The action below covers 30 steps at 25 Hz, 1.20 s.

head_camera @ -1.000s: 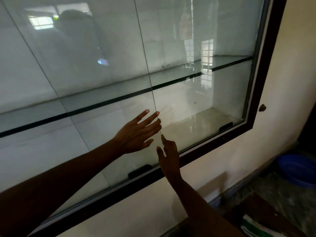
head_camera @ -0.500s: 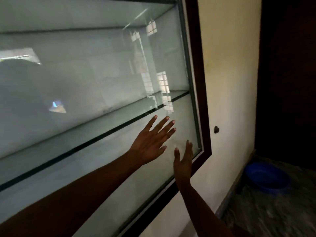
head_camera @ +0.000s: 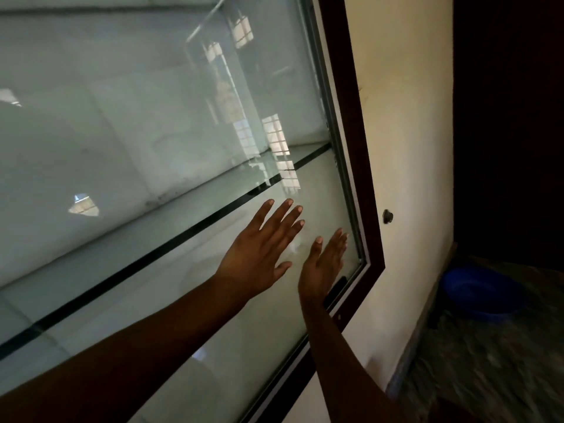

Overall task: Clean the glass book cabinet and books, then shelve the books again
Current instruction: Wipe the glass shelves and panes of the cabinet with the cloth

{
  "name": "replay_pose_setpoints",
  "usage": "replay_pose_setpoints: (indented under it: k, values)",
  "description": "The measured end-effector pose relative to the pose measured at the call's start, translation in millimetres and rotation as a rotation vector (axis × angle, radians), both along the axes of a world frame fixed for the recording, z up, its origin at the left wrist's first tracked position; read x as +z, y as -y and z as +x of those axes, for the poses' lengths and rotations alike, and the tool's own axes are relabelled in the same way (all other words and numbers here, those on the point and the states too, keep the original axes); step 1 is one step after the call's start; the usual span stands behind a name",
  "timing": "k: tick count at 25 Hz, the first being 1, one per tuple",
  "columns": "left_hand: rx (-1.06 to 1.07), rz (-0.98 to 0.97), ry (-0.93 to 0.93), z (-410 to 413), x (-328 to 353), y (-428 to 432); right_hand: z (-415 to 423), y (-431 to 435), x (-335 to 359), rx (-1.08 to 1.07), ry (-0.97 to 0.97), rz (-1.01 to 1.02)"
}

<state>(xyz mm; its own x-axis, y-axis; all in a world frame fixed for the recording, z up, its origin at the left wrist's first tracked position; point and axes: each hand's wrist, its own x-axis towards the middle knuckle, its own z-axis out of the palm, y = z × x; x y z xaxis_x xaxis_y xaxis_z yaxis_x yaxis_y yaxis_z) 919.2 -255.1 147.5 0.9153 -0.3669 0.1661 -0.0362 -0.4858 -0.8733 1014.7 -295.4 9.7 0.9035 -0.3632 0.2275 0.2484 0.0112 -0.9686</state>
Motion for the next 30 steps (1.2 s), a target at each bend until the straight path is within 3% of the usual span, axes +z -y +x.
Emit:
replay_pose_setpoints:
  k: [7, 9, 12, 16, 22, 30]
  values:
    - [-0.026, -0.036, 0.029, -19.8, -4.4, -12.3, -49.0, -18.4, 6.7, 0.047, 0.009, 0.014]
    - [-0.025, -0.007, 0.039, -21.8, -3.2, -12.0, -62.7, -11.6, -2.0, 0.132, 0.077, -0.032]
    - [-0.044, -0.127, -0.03, -7.7, -7.8, 10.7, -54.6, 25.4, -20.5, 0.333, 0.156, 0.006]
    - [-0.116, -0.018, -0.029, 55.0, -2.2, 37.3, 4.9, 47.3, -21.7, 0.212, 0.094, 0.151]
    - [-0.042, 0.091, -0.02, 71.9, -10.9, 26.1, 28.7, 6.3, -20.3, -0.008, 0.075, 0.038]
    - [-0.073, 0.074, 0.03, 48.9, -16.4, 12.6, 2.0, 2.8, -18.2, 0.05, 0.082, 0.001]
